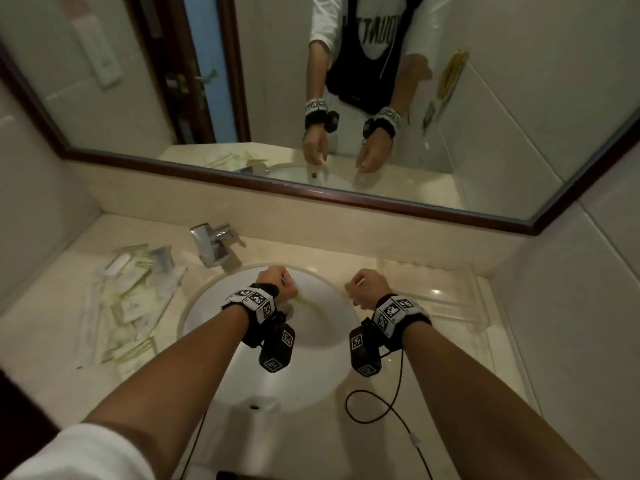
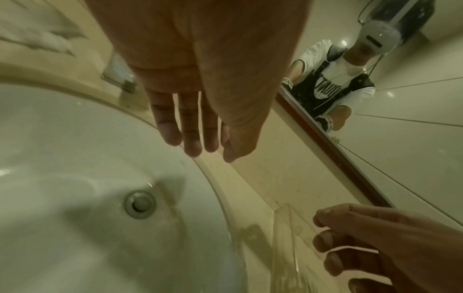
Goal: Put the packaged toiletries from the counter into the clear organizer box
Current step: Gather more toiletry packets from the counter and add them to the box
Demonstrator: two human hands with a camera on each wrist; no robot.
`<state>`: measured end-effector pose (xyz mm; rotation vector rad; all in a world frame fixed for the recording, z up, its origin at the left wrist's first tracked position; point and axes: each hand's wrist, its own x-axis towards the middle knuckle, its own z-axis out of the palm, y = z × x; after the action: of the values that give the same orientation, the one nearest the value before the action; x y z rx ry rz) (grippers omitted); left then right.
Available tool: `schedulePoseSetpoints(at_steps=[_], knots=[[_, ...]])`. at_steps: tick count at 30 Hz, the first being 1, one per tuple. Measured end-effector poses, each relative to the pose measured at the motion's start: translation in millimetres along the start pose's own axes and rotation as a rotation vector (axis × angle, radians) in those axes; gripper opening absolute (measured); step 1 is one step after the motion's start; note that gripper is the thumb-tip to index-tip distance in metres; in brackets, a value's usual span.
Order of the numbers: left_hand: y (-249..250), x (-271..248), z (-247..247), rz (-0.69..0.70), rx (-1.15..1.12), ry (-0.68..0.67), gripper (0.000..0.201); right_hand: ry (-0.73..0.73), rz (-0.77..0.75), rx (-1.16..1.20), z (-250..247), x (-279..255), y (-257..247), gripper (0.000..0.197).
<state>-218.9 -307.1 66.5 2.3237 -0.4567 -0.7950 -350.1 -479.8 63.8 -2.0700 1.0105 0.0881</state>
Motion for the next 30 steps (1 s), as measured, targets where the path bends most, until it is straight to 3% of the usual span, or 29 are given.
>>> schedulePoseSetpoints(at_steps=[3, 8, 12, 16, 23, 30], knots=[[-26, -2, -34, 0.007, -0.022, 0.034, 0.020, -0.042, -0.057, -0.066, 25, 4, -33, 0.015], [-84, -6, -93, -0.066, -0.015, 0.122, 0.009, -0.128, -0.150, -0.152, 79, 10, -93, 0.015], [-140, -13, -133, -0.144, -0.060, 0.180, 0.022, -0.201, -0.197, -0.191, 131, 9, -132, 0.018], [-198, -21, -163, -0.215, -0.045, 0.185, 0.023, -0.339, -0.221, -0.254, 187, 3, -158, 0.023], [-281, -41, -191, -0.326, -0.092, 0.200, 0.015, -0.491, -0.259, -0.319, 268, -8, -194, 0.035], [-322, -47, -199, -0.416, -0.194, 0.237, 0.020, -0.616, -0.309, -0.430, 328, -18, -212, 0.051]])
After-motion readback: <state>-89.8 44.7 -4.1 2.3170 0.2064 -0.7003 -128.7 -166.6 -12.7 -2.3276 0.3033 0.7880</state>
